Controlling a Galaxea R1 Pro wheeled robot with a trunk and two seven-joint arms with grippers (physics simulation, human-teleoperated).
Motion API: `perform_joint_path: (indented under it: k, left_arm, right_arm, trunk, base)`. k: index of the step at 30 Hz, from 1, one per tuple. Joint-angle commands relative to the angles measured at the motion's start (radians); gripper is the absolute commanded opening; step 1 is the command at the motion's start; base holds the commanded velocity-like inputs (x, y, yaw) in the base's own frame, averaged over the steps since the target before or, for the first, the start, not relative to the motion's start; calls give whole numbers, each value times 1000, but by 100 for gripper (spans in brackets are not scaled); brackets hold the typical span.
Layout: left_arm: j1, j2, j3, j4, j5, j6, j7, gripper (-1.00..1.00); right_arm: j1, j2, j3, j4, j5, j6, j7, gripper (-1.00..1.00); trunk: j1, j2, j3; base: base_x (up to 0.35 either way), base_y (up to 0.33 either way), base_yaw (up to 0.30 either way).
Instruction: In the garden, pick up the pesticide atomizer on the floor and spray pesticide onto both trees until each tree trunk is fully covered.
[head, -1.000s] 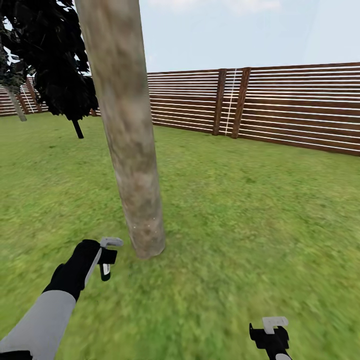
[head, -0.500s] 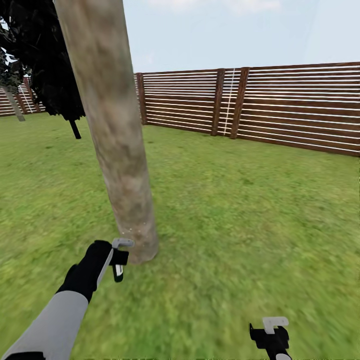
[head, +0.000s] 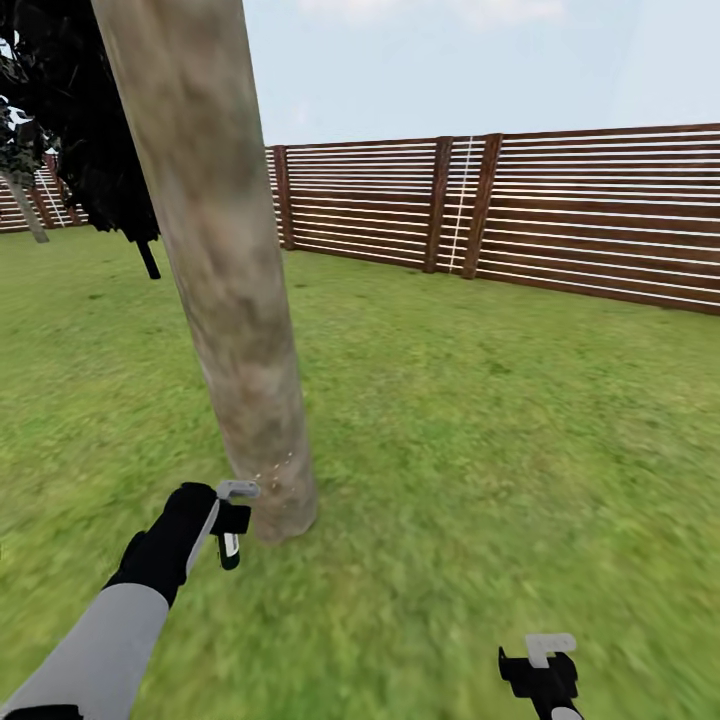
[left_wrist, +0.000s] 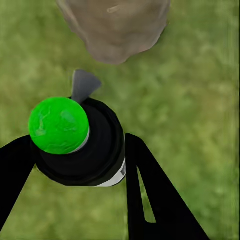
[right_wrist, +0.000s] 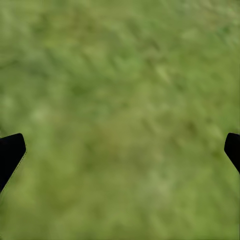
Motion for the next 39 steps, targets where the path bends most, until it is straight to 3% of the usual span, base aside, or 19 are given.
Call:
perform_joint_path:
  k: [1, 3, 6, 8, 20, 23, 25, 28, 29, 32, 34, 37, 39]
  left_arm:
    - [-1, -5, 2, -1, -19, 3, -10, -100]
    - [-1, -4, 2, -2, -25, 3, -10, -100]
    - [-5, 41, 9, -12, -26, 3, -10, -100]
    - [-4, 51, 8, -7, -24, 3, -11, -100]
    - [-5, 33, -1, 6, -15, 4, -22, -100]
    - [-12, 20, -23, 4, -17, 41, -42, -100]
    - [-23, 36, -46, -9, -24, 89, -82, -100]
    - [-55, 92, -65, -2, -24, 97, -105, -100]
    - [-60, 114, -99, 2, -24, 98, -146, -100]
    - [-62, 115, -174, 1, -24, 100, -221, -100]
    - [-91, 111, -185, -8, -17, 102, -234, -100]
    - [-120, 125, -182, -1, -18, 104, -235, -100]
    - [-120, 155, -181, 1, -20, 103, -235, -100]
  right_arm:
    - [0, 0, 8, 1, -5, -2, -4, 100]
    - [0, 0, 8, 1, -5, -2, -4, 100]
    - [0, 0, 8, 1, -5, -2, -4, 100]
    - [0, 0, 8, 1, -5, -2, -4, 100]
    - [0, 1, 8, 1, -5, -2, -4, 100]
    - [0, 0, 8, 1, -5, -2, -4, 100]
    - [0, 0, 8, 1, -5, -3, -4, 100]
    - [0, 0, 8, 1, -4, -3, -4, 100]
    - [0, 0, 8, 1, -4, -2, -4, 100]
    - [0, 0, 8, 1, -3, -3, -4, 100]
    - [0, 0, 8, 1, -3, -3, -4, 100]
    - [0, 0, 8, 1, -3, -3, -4, 100]
    - [0, 0, 8, 1, -3, -4, -4, 100]
  trunk:
    - [0, 0, -1]
    - [0, 0, -1]
    - [0, 0, -1]
    - [0, 0, -1]
    - [0, 0, -1]
    - [0, 0, -1]
    - [0, 0, -1]
    - [0, 0, -1]
    - [0, 0, -1]
    - [0, 0, -1]
    - [0, 0, -1]
    - [0, 0, -1]
    - [0, 0, -1]
  base:
    - [15, 3, 127]
    - [6, 1, 219]
    - [1, 0, 267]
    - [0, 0, 154]
    - [190, 69, 5]
    - [5, 2, 0]
    - [0, 0, 0]
    - [0, 0, 0]
    - [0, 0, 0]
    - [0, 0, 0]
    - [0, 0, 0]
    - [0, 0, 0]
    - [0, 0, 0]
